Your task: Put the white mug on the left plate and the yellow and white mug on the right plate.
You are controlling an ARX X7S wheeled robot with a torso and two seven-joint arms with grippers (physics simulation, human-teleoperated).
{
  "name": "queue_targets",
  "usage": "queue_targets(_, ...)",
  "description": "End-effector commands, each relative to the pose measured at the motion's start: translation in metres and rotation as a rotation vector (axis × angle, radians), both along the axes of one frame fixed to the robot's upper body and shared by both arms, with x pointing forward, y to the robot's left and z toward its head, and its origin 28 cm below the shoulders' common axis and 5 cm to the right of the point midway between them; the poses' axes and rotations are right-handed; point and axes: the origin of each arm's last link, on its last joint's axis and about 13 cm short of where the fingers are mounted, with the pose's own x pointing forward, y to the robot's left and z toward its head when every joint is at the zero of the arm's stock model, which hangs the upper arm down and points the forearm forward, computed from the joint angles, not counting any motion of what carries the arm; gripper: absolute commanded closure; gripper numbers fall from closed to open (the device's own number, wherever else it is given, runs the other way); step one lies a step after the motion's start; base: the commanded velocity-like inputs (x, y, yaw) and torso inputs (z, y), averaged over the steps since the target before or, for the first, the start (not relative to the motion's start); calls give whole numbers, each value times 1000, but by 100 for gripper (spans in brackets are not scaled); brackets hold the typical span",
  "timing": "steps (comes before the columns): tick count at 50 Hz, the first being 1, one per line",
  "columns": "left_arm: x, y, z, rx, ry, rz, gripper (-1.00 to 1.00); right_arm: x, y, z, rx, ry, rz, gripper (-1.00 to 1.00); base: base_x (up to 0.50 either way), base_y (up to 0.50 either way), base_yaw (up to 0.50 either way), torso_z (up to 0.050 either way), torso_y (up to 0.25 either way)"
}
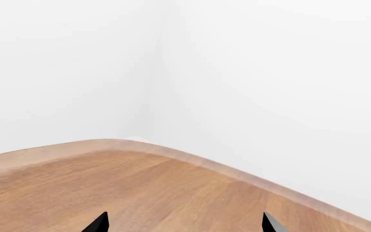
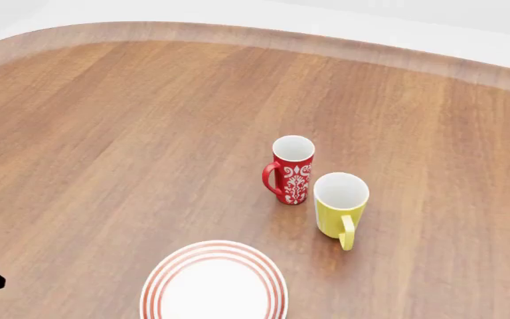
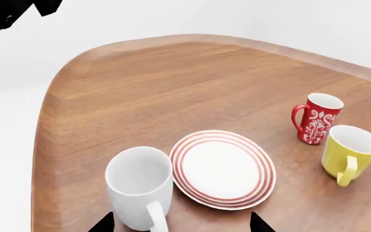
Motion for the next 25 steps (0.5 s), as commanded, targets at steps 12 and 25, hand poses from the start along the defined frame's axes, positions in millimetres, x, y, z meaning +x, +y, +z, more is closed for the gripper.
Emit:
queue_targets(12,-4,-1,3,-7,-5,5,-100,44,-4,-1,-36,99,117,-100,0,0,0,0,0)
queue_targets(25,-7,-5,4,-5,-9,1,-100,66,-4,-9,-97,183,186,-100,0,0,0,0,0)
